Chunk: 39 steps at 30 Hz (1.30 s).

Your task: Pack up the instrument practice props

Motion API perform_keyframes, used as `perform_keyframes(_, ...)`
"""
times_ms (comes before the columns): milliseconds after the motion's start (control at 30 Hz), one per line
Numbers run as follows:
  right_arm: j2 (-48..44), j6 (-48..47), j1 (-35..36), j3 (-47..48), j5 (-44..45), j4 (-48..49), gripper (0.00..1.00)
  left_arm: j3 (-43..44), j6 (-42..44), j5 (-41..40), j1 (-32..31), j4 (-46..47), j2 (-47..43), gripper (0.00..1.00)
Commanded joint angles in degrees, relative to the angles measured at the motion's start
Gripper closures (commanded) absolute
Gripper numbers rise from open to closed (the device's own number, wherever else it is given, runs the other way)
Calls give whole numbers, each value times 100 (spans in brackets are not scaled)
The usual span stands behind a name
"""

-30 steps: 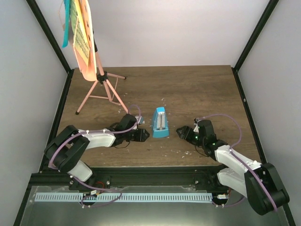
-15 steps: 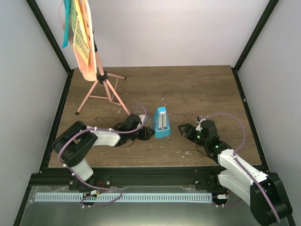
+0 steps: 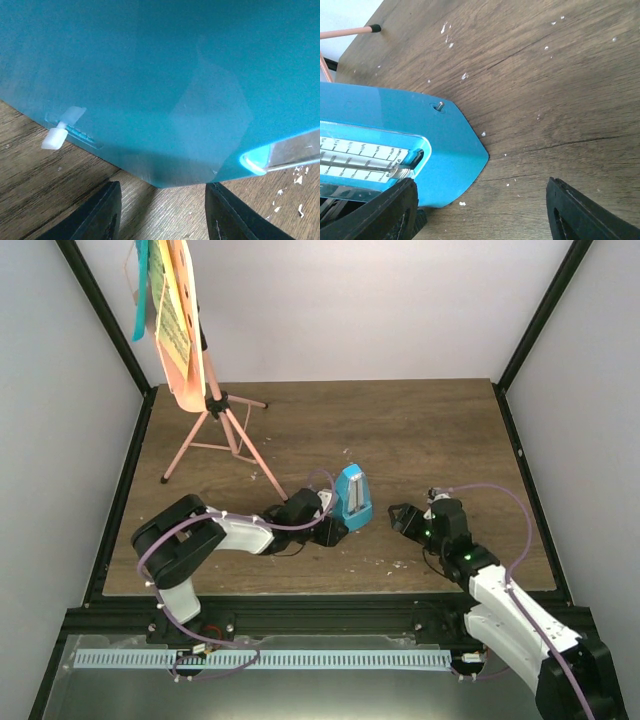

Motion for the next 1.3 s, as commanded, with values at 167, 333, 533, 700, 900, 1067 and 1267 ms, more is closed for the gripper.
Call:
perform_keyframes(167,-324,-164,-62,323,442,-376,27,-529,109,-588,-19,-370,-613,50)
perform_keyframes(333,-427,-251,-58,363,520,-377,19,-855,488,-1047,-6,-762,-1676,36)
perform_keyframes(533,-656,-480,-62,427,525,-376,8,-220,1478,-879,106,-1557,-2948,11)
perform_keyframes(700,-752,-682,-58,510,438,-353,0,748,2130,238,508,-1833,-2877,0)
perform_keyframes(900,-889,-829,-62,525,317,-346,0,1768,2935,930,578,-1820,-2095,0)
perform_keyframes(1067,-1065,-887,-60,554,350,-407,0,2501,3468,1205,589,-2134,-1170,0)
perform_keyframes(1267,-1291,-886,-59,519,394,-532,0,2854,3945,850,593,-2450,-672,1)
